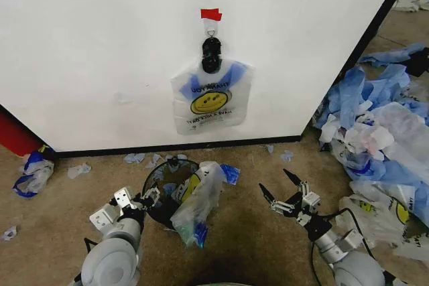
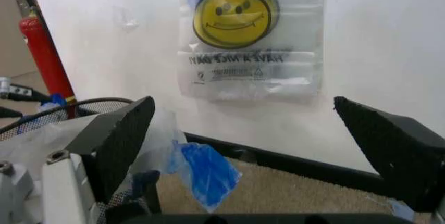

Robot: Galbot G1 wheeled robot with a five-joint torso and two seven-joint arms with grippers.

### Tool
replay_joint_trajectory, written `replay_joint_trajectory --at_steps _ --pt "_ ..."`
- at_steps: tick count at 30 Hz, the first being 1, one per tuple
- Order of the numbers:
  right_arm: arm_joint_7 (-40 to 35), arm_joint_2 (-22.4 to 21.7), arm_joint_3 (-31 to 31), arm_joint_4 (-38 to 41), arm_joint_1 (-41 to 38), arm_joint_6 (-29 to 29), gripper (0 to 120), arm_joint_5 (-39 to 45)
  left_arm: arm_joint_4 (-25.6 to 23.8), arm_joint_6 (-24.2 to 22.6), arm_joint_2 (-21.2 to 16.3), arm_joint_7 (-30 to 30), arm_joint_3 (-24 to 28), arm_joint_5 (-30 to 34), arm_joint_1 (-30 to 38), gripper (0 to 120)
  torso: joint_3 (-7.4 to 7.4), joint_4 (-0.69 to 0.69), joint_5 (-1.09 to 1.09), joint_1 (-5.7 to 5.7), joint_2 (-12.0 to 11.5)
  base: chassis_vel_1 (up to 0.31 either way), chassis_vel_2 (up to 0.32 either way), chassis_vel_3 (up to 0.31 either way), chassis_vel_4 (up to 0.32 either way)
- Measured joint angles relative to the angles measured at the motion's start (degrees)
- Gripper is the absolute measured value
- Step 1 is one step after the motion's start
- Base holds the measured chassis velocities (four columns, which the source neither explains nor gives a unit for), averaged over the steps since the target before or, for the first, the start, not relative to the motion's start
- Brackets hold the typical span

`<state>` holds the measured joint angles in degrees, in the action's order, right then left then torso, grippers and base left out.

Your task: Pick up the garbage bag from the wall and place it over the trash bin.

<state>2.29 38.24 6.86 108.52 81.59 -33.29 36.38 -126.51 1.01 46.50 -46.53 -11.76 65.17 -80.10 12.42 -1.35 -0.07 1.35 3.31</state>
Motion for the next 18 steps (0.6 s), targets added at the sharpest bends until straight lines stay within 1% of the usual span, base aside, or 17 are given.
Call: replay_joint_trajectory --at_steps 2,5,10,16,18 --pt "0.0 0.1 0.0 0.1 0.0 0.0 96 0.0 0.5 0.4 -0.5 0.9 -0.2 -2.4 0.0 95 0.00 0.00 0.00 0.00 0.0 0.000 0.000 0.000 0.000" --pt "-0.1 0.1 -0.2 0.3 0.0 0.0 96 0.5 1.3 1.1 -1.1 2.2 -0.4 -5.3 0.0 95 0.00 0.00 -0.01 0.00 0.0 0.000 0.000 0.000 0.000" --pt "-1.4 0.2 -1.4 1.0 0.4 0.9 96 2.1 1.9 1.5 -2.0 3.4 -0.9 -7.6 0.3 96 0.00 0.00 -0.01 0.00 0.0 0.000 0.000 0.000 0.000" --pt "-3.8 0.6 -4.1 1.0 0.8 2.7 96 3.5 2.3 1.8 -2.9 3.7 -1.0 -8.1 1.1 96 0.00 0.00 -0.01 0.00 0.0 0.000 0.000 0.000 0.000" --pt "-5.7 1.8 -7.3 -0.2 -0.3 5.2 95 6.8 2.4 1.9 -3.4 3.8 -0.9 -8.1 1.7 95 0.00 0.00 -0.01 0.00 0.0 0.000 0.000 0.000 0.000"
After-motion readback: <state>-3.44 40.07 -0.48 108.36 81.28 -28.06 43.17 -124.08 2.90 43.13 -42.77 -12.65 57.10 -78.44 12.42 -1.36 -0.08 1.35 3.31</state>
